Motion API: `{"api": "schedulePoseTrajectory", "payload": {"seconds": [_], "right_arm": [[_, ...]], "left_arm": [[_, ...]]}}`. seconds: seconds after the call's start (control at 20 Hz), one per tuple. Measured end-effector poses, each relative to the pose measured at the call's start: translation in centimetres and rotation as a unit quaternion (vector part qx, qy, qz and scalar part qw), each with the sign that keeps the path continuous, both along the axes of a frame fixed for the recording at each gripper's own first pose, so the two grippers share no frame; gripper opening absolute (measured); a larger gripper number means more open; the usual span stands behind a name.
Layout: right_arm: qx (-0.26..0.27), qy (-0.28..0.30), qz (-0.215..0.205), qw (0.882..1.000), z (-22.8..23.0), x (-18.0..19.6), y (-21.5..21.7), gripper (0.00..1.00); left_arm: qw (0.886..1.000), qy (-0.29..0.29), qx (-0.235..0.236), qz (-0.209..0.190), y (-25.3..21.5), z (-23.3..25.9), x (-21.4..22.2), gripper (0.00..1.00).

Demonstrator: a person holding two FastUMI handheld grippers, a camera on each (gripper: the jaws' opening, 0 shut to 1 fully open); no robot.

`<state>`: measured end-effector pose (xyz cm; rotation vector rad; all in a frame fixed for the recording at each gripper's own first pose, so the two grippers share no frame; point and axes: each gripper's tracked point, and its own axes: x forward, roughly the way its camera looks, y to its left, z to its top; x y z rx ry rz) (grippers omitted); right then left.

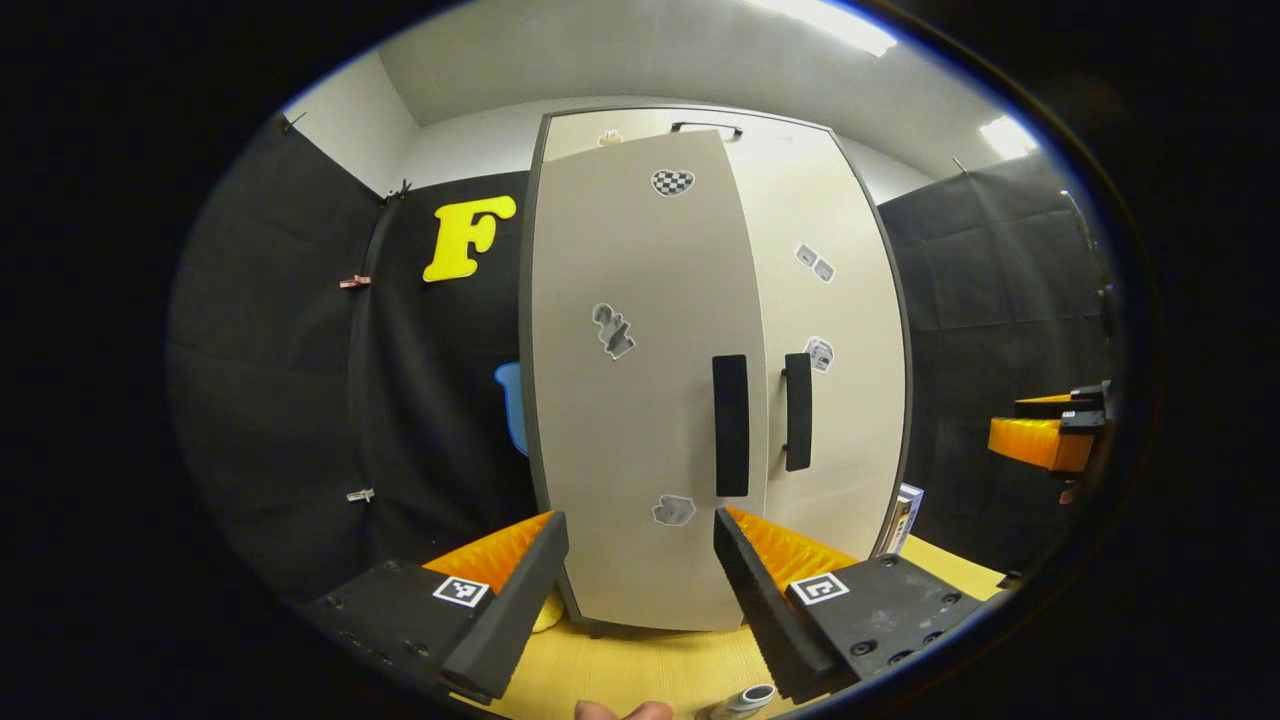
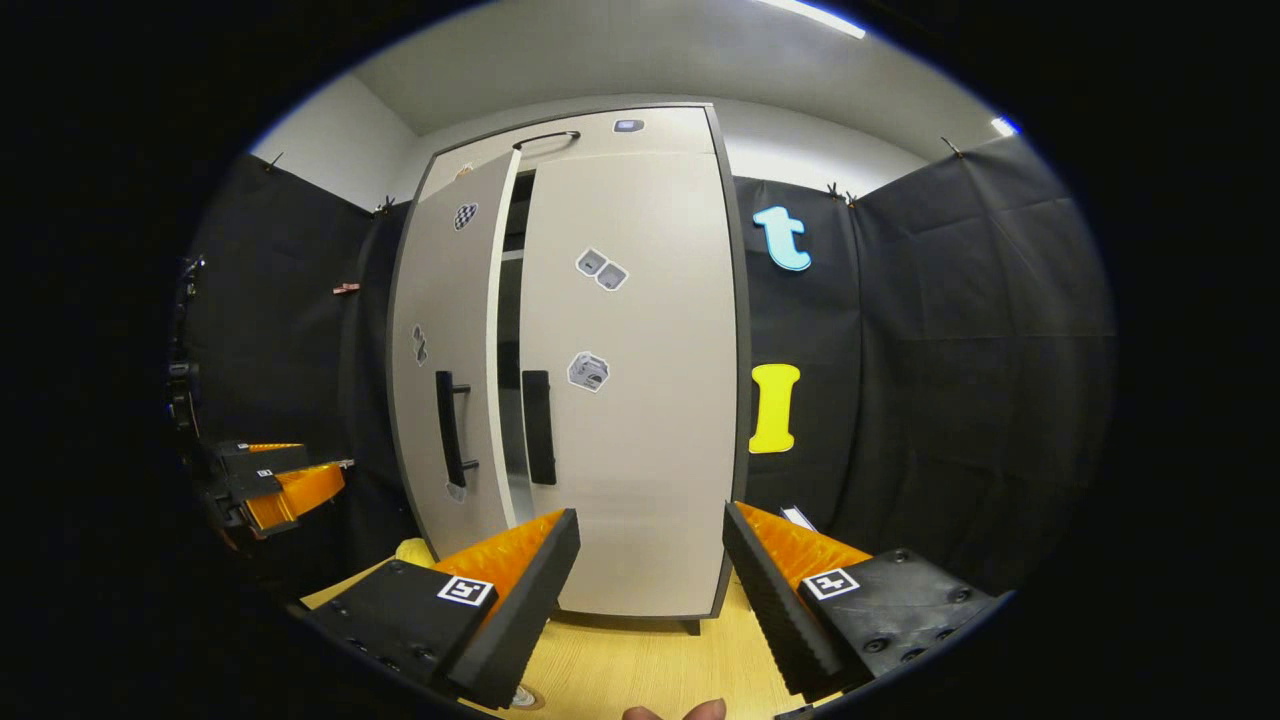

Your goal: Grasp the bottle in the cabinet with the left hand and place it on the coaster, then close the right door with the right hand and the left door with the left hand.

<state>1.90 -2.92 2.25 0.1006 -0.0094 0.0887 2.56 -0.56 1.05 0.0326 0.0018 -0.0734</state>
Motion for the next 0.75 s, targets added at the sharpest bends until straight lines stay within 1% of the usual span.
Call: {"api": "schedulePoseTrajectory", "payload": {"seconds": [0.2,0.45,0.6,0.75], "right_arm": [[0.001,-0.006,0.001,1.0,0.4,-0.3,0.6,0.96],[0.001,-0.003,0.0,1.0,0.5,-0.7,1.2,0.96],[-0.006,-0.005,-0.004,1.0,0.4,-0.9,1.2,0.96],[-0.003,-0.005,-0.003,1.0,0.4,-1.0,1.4,0.96]], "left_arm": [[1.0,-0.003,-0.014,0.002,0.2,0.4,-1.6,0.93],[1.0,0.0,-0.019,0.007,0.4,0.1,-2.4,0.93],[1.0,-0.005,-0.014,0.019,0.7,0.2,-2.8,0.94],[1.0,-0.006,-0.005,0.02,0.7,0.2,-2.8,0.94]]}}
